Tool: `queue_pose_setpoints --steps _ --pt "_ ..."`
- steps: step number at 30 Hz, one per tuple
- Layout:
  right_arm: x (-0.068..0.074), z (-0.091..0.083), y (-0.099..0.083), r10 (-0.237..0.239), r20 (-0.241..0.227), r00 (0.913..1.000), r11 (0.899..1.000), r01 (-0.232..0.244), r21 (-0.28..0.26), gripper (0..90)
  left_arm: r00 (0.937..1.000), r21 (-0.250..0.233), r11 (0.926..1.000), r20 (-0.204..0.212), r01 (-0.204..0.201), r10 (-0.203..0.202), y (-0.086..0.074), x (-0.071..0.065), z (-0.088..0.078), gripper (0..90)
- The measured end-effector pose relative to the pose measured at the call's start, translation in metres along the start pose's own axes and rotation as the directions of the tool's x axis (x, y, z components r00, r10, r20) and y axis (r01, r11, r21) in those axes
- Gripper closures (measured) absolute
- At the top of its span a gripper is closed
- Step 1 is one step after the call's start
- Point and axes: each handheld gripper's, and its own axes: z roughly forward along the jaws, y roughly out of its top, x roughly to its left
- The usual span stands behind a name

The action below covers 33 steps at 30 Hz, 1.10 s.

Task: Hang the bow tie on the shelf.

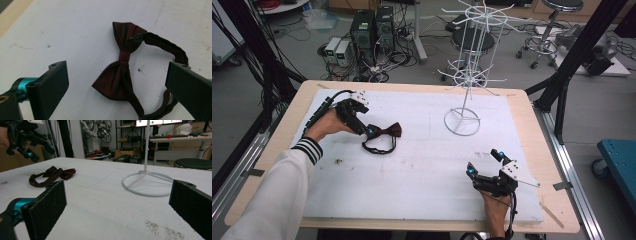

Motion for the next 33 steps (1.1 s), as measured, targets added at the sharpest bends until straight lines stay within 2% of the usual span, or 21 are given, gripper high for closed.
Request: queue_pose_setpoints --steps 2,7,12,15,16,17,20,22,25,28,33 --pt "0.0 0.0 0.0 -0.002 -0.002 1.0 1.0 0.002 -0.001 0.6 1.0 0.021 0.9998 0.003 0.006 -0.006 -0.002 0.002 0.007 5.3" --pt "-0.001 0.0 0.0 0.005 -0.003 1.0 1.0 -0.005 -0.004 0.6 0.9999 0.043 0.999 0.0 0.015 -0.015 -0.004 0.004 0.014 5.3" --pt "0.0 -0.001 0.0 0.011 -0.004 0.9999 1.0 -0.011 -0.003 0.6 0.9997 0.086 0.9961 0.01 0.02 -0.02 -0.006 0.004 0.022 5.3" --pt "-0.001 -0.001 0.0 0.009 -0.004 1.0 1.0 -0.009 -0.004 0.6 0.9999 0.098 0.9952 0.016 -0.001 0.0 -0.005 0.003 0.027 6.5" --pt "-0.001 -0.001 0.0 0.01 -0.006 0.9999 1.0 -0.01 -0.004 0.6 0.9998 0.1 0.995 0.021 -0.003 0.001 -0.005 0.003 0.028 12.0" --pt "-0.001 -0.001 0.0 0.01 -0.007 0.9999 1.0 -0.01 -0.004 0.6 0.9997 0.102 0.9948 0.024 0.006 -0.009 -0.006 0.003 0.029 12.1" --pt "-0.001 -0.001 0.0 0.011 -0.008 0.9999 1.0 -0.011 -0.004 0.6 0.9997 0.132 0.9912 0.024 -0.001 -0.003 -0.006 0.003 0.033 14.4" --pt "-0.001 -0.001 0.0 0.011 -0.008 0.9999 1.0 -0.011 -0.004 0.6 0.9999 0.136 0.9907 0.016 0.002 -0.004 -0.006 0.003 0.034 15.8" --pt "-0.001 -0.001 0.0 0.011 -0.008 0.9999 1.0 -0.011 -0.004 0.6 0.9999 0.142 0.9899 0.012 -0.009 0.007 -0.007 0.002 0.034 23.0" --pt "-0.001 -0.001 0.0 0.012 -0.008 0.9999 1.0 -0.012 -0.004 0.6 0.9999 0.156 0.9878 0.011 -0.01 0.008 -0.008 0.003 0.035 24.0" --pt "-0.001 -0.001 0.0 0.014 -0.006 0.9999 1.0 -0.014 -0.004 0.6 0.9997 0.171 0.9851 0.015 -0.019 0.016 -0.008 0.002 0.037 31.8"
